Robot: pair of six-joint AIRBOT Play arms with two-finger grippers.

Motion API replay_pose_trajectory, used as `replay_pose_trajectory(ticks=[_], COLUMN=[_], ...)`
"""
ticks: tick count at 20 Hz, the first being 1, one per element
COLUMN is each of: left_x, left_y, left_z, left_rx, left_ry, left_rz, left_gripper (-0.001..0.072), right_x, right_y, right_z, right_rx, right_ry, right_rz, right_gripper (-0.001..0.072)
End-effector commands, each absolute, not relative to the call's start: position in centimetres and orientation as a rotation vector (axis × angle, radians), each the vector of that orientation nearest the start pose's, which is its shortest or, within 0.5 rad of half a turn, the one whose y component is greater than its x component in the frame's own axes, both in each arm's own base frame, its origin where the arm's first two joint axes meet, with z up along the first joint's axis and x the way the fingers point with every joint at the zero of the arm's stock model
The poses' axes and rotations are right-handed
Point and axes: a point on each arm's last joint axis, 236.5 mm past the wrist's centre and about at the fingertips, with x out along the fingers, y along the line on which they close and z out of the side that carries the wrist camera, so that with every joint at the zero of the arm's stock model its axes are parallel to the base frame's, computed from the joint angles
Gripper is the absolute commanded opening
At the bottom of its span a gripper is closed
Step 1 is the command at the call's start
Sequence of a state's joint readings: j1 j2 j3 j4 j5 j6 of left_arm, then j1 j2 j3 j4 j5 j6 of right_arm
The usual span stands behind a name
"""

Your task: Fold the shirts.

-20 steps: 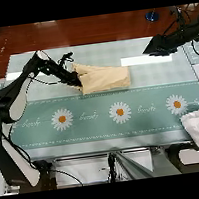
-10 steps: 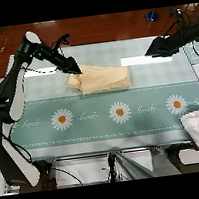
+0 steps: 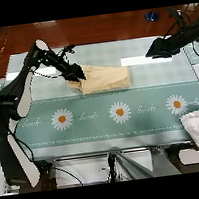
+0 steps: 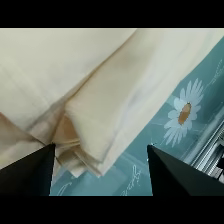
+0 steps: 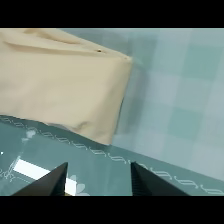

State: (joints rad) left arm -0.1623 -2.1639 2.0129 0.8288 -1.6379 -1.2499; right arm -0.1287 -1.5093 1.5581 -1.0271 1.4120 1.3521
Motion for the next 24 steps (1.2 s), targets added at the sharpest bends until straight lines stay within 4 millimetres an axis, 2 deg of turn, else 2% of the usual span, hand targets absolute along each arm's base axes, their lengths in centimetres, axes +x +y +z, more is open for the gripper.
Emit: replay_pose_trajectory(ticks=[1,3,4,5,6,7,8,9,13,16,19,21,24], left_x=[43.8,44.1,44.0,43.7,43.7,43.7,43.7,43.7,44.0,45.0,46.3,47.5,50.1], left_y=[-23.0,-23.4,-24.0,-24.5,-24.5,-24.1,-23.7,-23.6,-22.7,-21.6,-20.8,-20.4,-19.7], left_z=[-8.0,-8.1,-8.2,-8.3,-8.6,-8.8,-8.8,-8.4,-5.4,-1.3,2.4,2.9,2.2], left_rx=[-0.257,-0.258,-0.248,-0.236,-0.218,-0.213,-0.221,-0.242,-0.35,-0.397,-0.371,-0.373,-0.408], left_ry=[1.632,1.616,1.611,1.608,1.61,1.615,1.622,1.614,1.594,1.513,1.409,1.363,1.292], left_rz=[-0.918,-0.917,-0.931,-0.953,-0.948,-0.937,-0.937,-0.959,-1.004,-1.0,-0.992,-0.97,-0.897], left_gripper=[0.069,0.0675,0.0634,0.0464,0.0422,0.028,0.0094,0.003,0.0028,0.0027,0.0027,0.0027,0.0028], right_x=[43.3,43.3,43.3,43.3,43.3,43.3,43.2,43.1,42.9,42.8,42.7,42.4,41.3], right_y=[6.5,6.5,6.5,6.5,6.5,6.5,6.5,6.5,6.4,5.9,5.7,6.1,7.3], right_z=[7.1,7.1,7.1,7.1,7.1,7.1,7.1,7.1,7.0,6.7,6.1,5.0,2.8], right_rx=[0.332,0.331,0.331,0.331,0.332,0.331,0.331,0.331,0.324,0.306,0.301,0.324,0.382], right_ry=[1.254,1.253,1.253,1.254,1.254,1.255,1.258,1.262,1.272,1.281,1.295,1.324,1.384], right_rz=[0.422,0.421,0.421,0.421,0.422,0.422,0.423,0.425,0.422,0.405,0.396,0.407,0.434], right_gripper=[0.0463,0.0463,0.0462,0.0463,0.0462,0.0462,0.0462,0.0462,0.0461,0.0462,0.0464,0.048,0.048])
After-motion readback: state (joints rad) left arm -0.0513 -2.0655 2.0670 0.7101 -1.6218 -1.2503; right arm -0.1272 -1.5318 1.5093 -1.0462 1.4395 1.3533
